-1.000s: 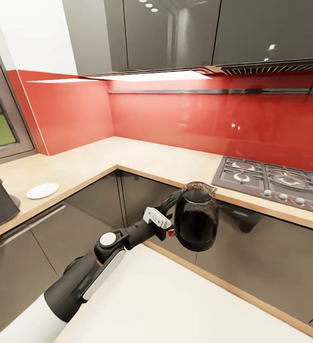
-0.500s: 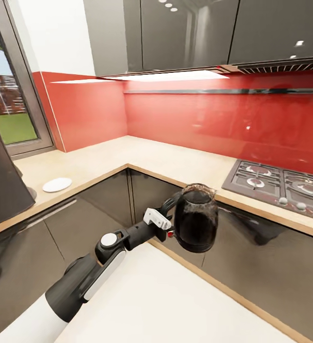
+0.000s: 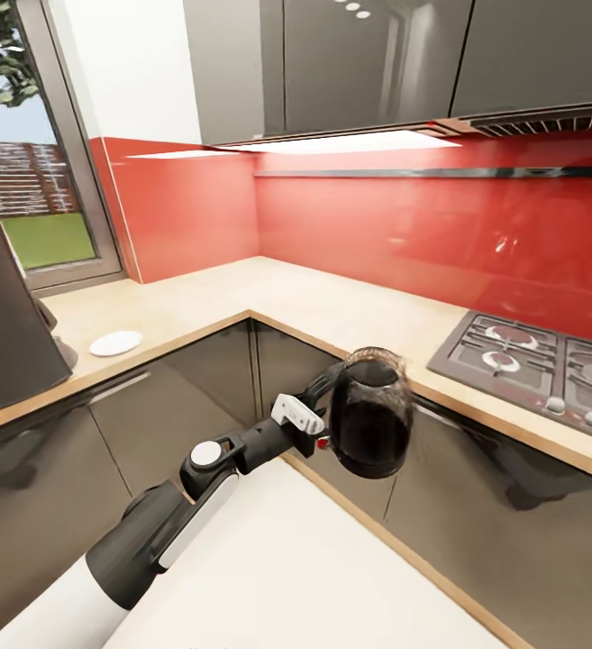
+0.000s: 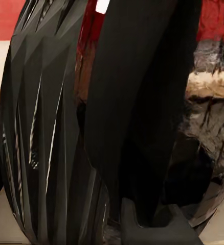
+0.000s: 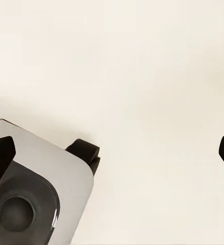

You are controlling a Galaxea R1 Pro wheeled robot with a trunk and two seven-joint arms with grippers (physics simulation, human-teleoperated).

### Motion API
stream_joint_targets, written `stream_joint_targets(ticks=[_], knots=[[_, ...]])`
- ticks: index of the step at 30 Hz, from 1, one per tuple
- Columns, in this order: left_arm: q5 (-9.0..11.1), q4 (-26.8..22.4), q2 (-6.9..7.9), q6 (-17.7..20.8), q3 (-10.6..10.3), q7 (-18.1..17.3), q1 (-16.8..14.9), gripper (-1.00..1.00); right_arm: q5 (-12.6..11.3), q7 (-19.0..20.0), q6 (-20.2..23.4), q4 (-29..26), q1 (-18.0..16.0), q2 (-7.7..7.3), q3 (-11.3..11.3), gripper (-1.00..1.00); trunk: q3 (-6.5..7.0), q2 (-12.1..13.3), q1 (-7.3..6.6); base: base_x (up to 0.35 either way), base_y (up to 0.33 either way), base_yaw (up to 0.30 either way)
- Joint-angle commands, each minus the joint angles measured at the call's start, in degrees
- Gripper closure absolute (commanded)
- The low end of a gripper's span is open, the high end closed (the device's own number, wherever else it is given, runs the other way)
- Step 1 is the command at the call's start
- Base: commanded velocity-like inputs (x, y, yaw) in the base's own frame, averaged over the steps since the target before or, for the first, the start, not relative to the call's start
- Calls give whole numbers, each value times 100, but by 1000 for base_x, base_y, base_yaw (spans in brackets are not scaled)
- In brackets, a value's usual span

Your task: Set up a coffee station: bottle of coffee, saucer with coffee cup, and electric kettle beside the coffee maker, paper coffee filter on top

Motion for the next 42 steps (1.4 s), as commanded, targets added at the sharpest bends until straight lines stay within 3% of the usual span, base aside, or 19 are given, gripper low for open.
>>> stream_joint_targets(ticks=[1,12,21,28,42], knots=[[69,-6,2,37,-3,3,-7,100,8,5,-43,20,-9,0,12,-100,-5,-3,0,8,-68,272],[66,110,2,-353,-3,6,-6,100,16,11,-43,20,-9,9,12,-100,-5,-3,0,-29,-85,220],[69,143,2,-382,-3,5,-10,100,17,-19,-51,20,-9,33,12,-100,-5,-3,0,-58,-131,246],[69,146,2,-382,-3,5,-7,100,17,-303,-44,20,-9,100,12,-100,-5,-3,0,-2,-5,275],[69,155,2,-382,-3,7,-6,100,17,-338,-43,20,-9,115,12,-100,-5,-3,0,0,0,276]])
